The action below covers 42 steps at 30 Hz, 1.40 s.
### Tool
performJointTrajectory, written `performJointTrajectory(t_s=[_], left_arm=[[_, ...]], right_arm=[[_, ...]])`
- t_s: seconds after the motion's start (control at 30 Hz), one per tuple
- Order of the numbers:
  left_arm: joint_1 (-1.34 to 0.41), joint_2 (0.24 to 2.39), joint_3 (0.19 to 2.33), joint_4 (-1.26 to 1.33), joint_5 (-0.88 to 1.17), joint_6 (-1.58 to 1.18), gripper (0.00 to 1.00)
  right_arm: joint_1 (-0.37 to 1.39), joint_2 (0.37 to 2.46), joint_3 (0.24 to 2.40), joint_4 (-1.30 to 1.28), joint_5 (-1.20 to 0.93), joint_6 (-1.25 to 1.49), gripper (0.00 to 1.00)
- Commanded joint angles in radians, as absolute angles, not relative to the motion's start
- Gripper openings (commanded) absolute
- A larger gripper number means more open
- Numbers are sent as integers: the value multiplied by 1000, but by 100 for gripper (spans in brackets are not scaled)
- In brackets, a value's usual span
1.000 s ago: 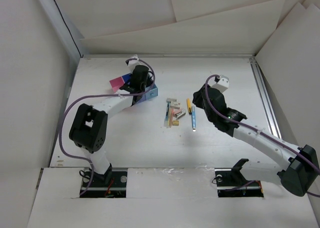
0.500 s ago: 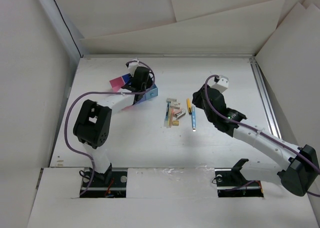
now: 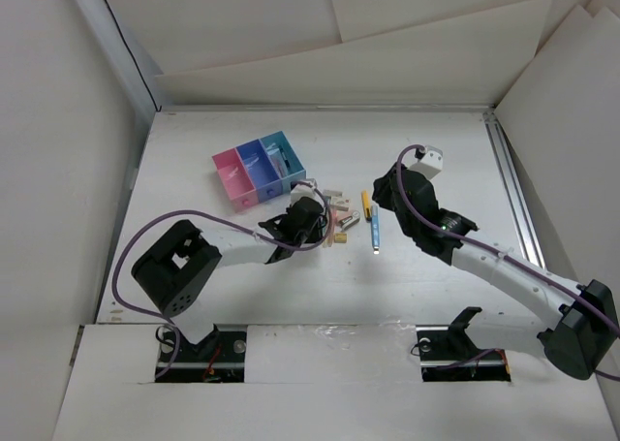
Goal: Sort the stationery into containers
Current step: Pick up the pen from the center of the board.
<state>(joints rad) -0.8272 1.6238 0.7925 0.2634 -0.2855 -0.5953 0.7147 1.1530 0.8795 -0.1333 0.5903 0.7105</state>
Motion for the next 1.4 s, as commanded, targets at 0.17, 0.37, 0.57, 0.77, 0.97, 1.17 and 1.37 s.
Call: performJointTrajectory(t_s=[0.17,0.37,0.57,0.77,0.97,1.17,1.37], left_arm=[[-830,1601,770,310,-224,-577,22],[-830,1632,779,321,-206,-568,22],[-830,1693,818,276,-265,-558,18],[-841,1742,851,241,-307,-568,16],[-879,1772,891,147,-385,-558,2],[-879,1671,871,129,-420,-601,0],[-879,1511,850,120,-400,-611,0]], right_arm=[[723,1166,894,-94,598,696,34],[723,1166,904,-94,598,696,34],[723,1166,904,-94,598,696,34],[723,1166,904,-94,598,696,34],[723,1166,904,-94,589,696,34],[723,1166,904,-94,589,696,39],[723,1166,904,-94,589,696,39]])
